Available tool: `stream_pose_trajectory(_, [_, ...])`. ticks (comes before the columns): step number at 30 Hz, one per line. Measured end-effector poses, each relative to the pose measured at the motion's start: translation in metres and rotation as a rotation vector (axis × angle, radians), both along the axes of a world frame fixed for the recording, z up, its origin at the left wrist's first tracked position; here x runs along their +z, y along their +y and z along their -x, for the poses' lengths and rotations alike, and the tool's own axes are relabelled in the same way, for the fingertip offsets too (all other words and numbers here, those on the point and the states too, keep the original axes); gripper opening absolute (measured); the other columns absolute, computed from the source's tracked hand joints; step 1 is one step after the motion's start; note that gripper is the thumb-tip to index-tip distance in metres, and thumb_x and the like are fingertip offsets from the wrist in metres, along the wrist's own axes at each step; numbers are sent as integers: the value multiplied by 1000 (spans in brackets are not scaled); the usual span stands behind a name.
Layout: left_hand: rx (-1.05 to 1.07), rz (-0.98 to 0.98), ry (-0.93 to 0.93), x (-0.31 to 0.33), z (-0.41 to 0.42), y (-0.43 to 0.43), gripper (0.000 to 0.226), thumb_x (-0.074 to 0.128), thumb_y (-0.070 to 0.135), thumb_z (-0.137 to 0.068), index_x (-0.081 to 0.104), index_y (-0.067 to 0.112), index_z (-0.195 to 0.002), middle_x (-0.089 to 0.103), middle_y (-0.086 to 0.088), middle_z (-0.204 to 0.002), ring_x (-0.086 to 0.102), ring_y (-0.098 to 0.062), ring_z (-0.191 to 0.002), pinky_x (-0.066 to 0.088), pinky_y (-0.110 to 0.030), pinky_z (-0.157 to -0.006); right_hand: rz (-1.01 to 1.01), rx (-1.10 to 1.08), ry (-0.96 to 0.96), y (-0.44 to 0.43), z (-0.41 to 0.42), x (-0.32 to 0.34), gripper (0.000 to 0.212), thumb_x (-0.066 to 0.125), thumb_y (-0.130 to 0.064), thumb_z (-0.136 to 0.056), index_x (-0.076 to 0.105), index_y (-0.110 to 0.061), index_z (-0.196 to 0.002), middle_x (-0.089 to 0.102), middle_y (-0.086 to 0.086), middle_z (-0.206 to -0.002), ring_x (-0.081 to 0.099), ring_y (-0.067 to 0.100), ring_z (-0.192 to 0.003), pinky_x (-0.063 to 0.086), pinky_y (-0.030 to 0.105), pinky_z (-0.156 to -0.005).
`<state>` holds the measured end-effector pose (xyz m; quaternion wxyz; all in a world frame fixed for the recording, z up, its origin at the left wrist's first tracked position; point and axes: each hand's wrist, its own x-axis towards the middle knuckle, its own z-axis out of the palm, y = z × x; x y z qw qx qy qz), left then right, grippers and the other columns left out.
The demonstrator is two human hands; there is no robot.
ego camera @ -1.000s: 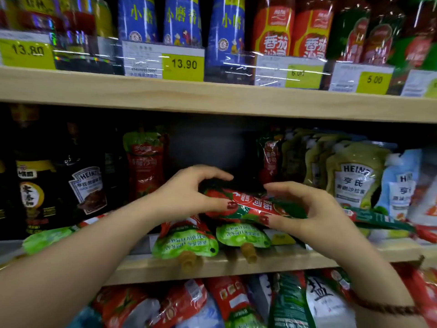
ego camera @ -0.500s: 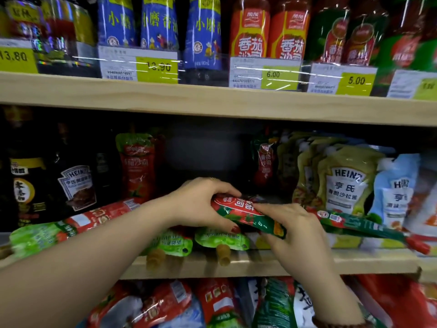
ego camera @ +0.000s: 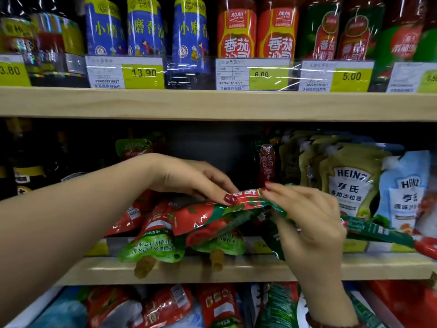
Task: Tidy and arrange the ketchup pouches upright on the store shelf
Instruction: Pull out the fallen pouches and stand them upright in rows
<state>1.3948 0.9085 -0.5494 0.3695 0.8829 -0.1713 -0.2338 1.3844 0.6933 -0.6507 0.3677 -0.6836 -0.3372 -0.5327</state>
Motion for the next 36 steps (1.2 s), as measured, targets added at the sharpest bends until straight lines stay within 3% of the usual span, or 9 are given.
stream_pose_trajectory(6, [-33,293,281,-13,2,-10,66,82,48,-53,68,17,-109,70,-9,-106,69,-19,-88,56,-31,-78,-189,89,50,1,-2,1,29,67,-1,-75,69,-17,-99,69,-1,-104,63,16,-101,45,48,-85])
stream_pose_trajectory(11, [101,341,107,-27,0,-12,61,77,33,-57,64,10,-111,69,-11,-97,68,-20,-80,54,-34,-78,-149,73,166,-4,-6,3,37,74,1,-73,68,-21,-103,66,-2,-114,57,14,-116,40,49,-101])
stream_pose_trajectory(14, [224,391,-1,-29,0,-13,40,78,22,-57,68,18,-96,71,-8,-92,68,-21,-76,55,-34,-75,-281,80,308,-2,-5,5,50,76,-6,-72,62,-25,-116,55,-7,-132,46,4,-126,38,28,-106])
stream_pose_trajectory(19, [481,573,-57,-33,-4,-27,34,82,23,-53,67,14,-82,73,-5,-70,70,-18,-59,53,-24,-52,-686,401,844,13,0,7,42,75,-20,-74,59,-31,-111,63,-5,-119,62,-3,-99,53,26,-87])
stream_pose_trajectory(22, [670,713,-31,-36,-7,-43,37,84,20,-60,67,8,-91,74,-10,-74,71,-22,-59,53,-28,-49,-514,644,1112,19,3,8,36,76,-20,-71,63,-27,-104,73,0,-99,70,9,-88,57,27,-72])
stream_pose_trajectory(26, [764,810,-97,-45,-9,-58,51,86,19,-58,62,8,-101,73,-12,-84,72,-24,-66,57,-31,-52,-358,521,1087,24,5,5,56,81,-19,-64,56,-29,-113,72,-5,-96,69,5,-82,58,24,-68])
stream_pose_trajectory(29, [706,814,-84,-43,-8,-59,33,80,18,-67,62,11,-94,74,-4,-67,70,-15,-54,52,-24,-42,-414,530,1059,20,5,6,54,81,-10,-63,58,-21,-110,75,-1,-88,71,12,-79,59,29,-66])
stream_pose_trajectory(31, [650,800,-46,-36,-6,-53,26,76,21,-71,65,13,-92,75,-4,-73,71,-15,-58,52,-24,-45,-446,619,1082,14,4,7,51,79,-7,-63,60,-17,-110,75,1,-87,72,18,-81,59,36,-70])
stream_pose_trajectory(36, [516,699,51,-29,-4,-35,53,80,28,-54,68,14,-104,70,-10,-107,68,-26,-95,58,-38,-73,-443,772,1105,8,3,9,50,80,-11,-59,65,-17,-106,75,8,-93,71,26,-88,58,43,-74])
